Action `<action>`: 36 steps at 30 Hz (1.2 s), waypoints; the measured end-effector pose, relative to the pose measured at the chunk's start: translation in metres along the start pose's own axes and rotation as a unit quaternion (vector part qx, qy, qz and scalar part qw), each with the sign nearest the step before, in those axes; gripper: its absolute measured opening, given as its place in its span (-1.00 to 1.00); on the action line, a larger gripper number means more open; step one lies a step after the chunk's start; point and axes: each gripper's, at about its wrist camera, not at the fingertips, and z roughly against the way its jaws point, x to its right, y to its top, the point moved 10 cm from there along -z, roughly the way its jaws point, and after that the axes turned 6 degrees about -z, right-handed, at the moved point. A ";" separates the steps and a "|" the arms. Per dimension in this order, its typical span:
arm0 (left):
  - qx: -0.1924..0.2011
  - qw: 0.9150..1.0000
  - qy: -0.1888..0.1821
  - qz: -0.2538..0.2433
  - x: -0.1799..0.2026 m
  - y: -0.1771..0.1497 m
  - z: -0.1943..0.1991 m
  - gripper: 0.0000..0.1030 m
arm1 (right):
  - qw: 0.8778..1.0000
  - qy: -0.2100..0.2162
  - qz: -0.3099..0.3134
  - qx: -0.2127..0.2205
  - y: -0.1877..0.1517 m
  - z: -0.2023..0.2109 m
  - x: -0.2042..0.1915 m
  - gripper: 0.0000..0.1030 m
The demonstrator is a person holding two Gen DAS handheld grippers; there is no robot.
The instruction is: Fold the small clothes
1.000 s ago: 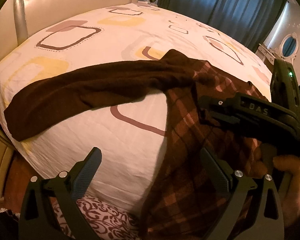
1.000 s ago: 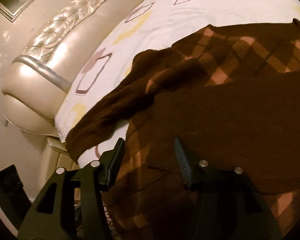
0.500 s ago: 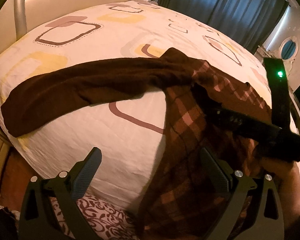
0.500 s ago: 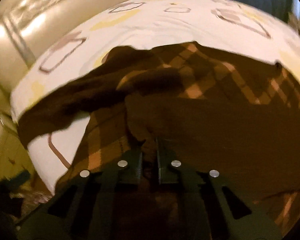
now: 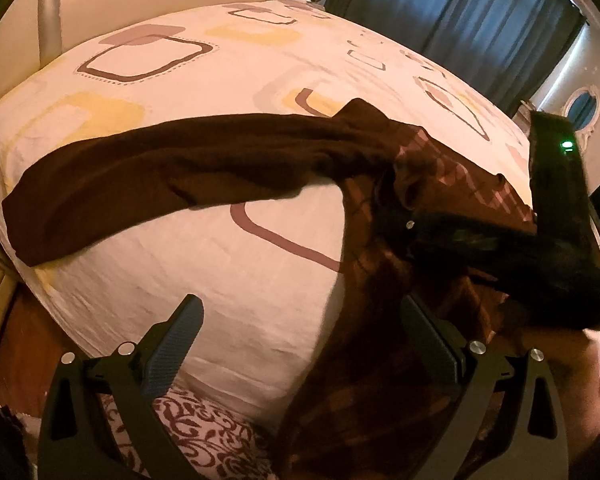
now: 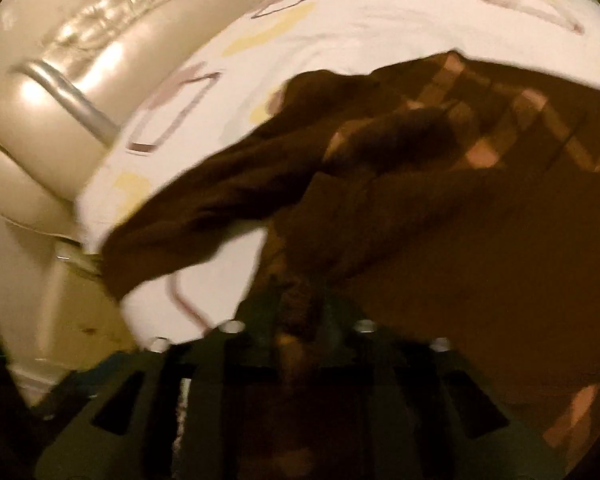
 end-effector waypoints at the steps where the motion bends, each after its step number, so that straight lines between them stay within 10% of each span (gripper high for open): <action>1: 0.000 1.000 0.000 -0.002 0.001 0.000 0.000 0.91 | 1.000 0.021 -0.003 -0.007 -0.002 0.004 -0.003 -0.24; 9: 0.013 0.999 -0.016 -0.036 0.032 0.017 -0.002 0.91 | 0.989 0.030 -0.061 0.130 0.009 0.137 0.079 -0.04; 14: 0.024 0.997 -0.038 -0.056 0.072 0.046 -0.020 0.91 | 0.925 -0.147 -0.232 0.263 0.005 0.246 0.264 -0.04; 17: 0.026 0.996 -0.047 -0.064 0.094 0.062 -0.040 0.91 | 0.905 -0.120 -0.314 0.259 -0.010 0.254 0.326 -0.04; 21: 0.008 0.997 -0.042 -0.068 0.108 0.068 -0.073 0.91 | 0.908 -0.056 -0.337 0.242 -0.012 0.237 0.339 -0.04; 23: -0.012 0.997 -0.031 -0.064 0.107 0.065 -0.090 0.91 | 0.916 -0.049 -0.321 0.236 -0.008 0.231 0.333 -0.88; 27: -0.012 0.996 -0.005 -0.083 0.104 0.060 -0.101 0.91 | 0.931 -0.059 -0.289 0.213 -0.012 0.213 0.324 -0.92; 36: -0.005 0.996 0.001 -0.085 0.099 0.060 -0.108 0.91 | 0.920 -0.058 -0.296 0.250 -0.014 0.235 0.318 -0.84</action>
